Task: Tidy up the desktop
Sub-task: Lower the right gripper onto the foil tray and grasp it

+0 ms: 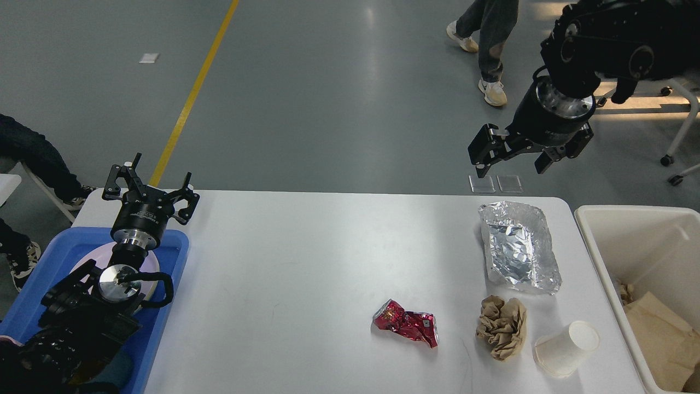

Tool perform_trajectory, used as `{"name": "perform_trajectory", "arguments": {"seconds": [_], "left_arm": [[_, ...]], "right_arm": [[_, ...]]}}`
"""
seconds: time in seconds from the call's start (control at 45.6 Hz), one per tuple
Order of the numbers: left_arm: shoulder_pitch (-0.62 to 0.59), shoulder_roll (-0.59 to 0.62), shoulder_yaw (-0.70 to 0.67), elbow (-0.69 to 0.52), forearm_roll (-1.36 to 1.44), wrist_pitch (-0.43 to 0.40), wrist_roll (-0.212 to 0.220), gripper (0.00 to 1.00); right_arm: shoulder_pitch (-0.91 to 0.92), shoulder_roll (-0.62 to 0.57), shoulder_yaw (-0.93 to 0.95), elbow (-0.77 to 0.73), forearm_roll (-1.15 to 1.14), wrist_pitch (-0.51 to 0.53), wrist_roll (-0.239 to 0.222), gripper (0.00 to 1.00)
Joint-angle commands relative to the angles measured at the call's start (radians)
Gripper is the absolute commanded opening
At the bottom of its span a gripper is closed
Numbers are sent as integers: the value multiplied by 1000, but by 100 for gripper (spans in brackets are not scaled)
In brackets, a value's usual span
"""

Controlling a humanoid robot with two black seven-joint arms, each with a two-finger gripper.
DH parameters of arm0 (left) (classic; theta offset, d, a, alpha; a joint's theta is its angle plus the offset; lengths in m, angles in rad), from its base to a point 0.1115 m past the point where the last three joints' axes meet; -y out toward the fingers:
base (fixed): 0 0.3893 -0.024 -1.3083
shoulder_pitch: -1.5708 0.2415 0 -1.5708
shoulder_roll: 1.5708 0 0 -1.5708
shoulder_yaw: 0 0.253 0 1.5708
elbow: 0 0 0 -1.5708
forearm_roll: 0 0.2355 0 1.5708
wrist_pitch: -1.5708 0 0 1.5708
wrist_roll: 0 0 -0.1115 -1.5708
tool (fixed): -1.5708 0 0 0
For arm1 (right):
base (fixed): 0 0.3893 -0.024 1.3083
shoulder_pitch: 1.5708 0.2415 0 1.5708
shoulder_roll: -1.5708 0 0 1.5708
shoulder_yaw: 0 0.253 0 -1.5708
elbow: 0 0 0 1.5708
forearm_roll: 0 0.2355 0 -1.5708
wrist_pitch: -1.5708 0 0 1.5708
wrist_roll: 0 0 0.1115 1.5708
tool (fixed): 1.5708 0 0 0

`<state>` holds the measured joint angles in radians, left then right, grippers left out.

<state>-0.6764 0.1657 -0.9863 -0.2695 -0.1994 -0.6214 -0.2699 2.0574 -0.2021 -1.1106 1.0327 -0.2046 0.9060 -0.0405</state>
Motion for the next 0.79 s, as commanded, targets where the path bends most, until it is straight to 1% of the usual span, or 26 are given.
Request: {"name": "perform_trajectory", "arguments": {"seconds": [0.0, 0.11, 0.241, 0.329, 0.395, 0.548, 0.768], "left_arm": [[1, 0, 0, 0, 0, 0, 0, 97], [0, 0, 0, 1, 0, 0, 0, 97], [0, 0, 0, 1, 0, 0, 0, 97], [0, 0, 0, 1, 0, 0, 0, 97], [0, 0, 0, 0, 0, -1, 0, 97], [0, 0, 0, 1, 0, -1, 0, 97], [0, 0, 0, 0, 0, -1, 0, 97]], "right_arm": [[-140, 3, 9, -46, -4, -58, -1, 100], [-299, 1, 11, -131, -2, -165, -1, 100], [-500, 10, 18, -224, 7, -340, -2, 100], [-600, 27, 35, -252, 7, -456, -2, 100], [-644, 30, 54, -260, 7, -522, -2, 100], [-724, 39, 98, -313, 7, -610, -2, 100], [-836, 92, 120, -425, 7, -676, -4, 100]]}}
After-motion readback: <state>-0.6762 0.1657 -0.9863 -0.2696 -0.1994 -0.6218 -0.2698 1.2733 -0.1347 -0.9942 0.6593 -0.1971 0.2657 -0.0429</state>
